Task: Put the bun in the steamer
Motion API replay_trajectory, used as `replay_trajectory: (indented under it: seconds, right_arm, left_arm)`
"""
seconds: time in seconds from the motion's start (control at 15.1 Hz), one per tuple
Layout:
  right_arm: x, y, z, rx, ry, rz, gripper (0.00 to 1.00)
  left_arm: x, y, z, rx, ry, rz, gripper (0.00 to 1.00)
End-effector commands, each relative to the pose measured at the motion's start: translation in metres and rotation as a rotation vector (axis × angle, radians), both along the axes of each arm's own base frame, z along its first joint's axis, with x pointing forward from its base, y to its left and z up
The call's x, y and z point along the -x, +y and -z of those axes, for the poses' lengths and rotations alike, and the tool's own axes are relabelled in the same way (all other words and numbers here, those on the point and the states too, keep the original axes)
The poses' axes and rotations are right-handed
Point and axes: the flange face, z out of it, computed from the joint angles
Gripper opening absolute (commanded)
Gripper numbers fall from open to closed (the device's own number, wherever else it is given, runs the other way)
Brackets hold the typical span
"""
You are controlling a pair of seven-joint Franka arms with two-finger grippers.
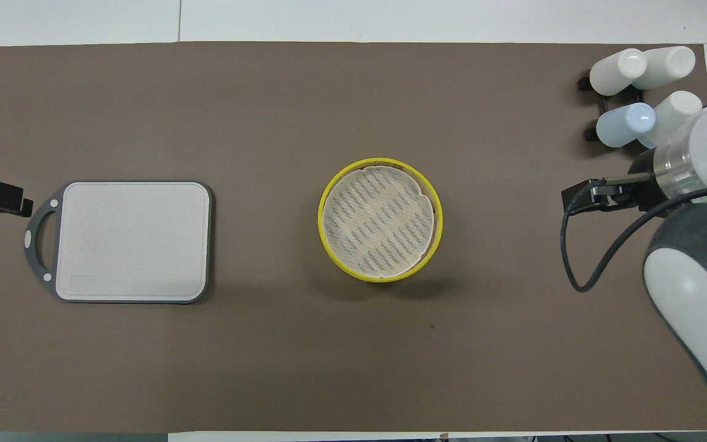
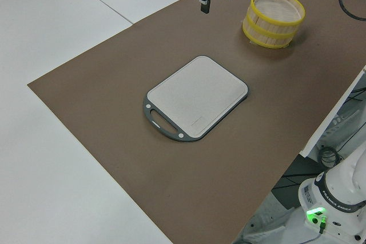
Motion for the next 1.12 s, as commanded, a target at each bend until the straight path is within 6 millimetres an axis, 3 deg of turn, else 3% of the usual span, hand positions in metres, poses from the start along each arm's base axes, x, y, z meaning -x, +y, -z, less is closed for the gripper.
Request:
replay_trajectory:
  seconds: [0.0, 1.06]
  right_arm:
    - [0.000, -0.008, 0.003, -0.015, -0.010, -0.003, 1.00]
    - [-0.010, -0.015, 0.007, -0.022, -0.018, 0.001, 1.00]
  left_arm:
    - [0.003, 0.001, 0.000, 0.017, -0.013, 0.015, 1.00]
    - [0.004, -0.001, 0.002, 0.014, -0.008, 0.017, 1.00]
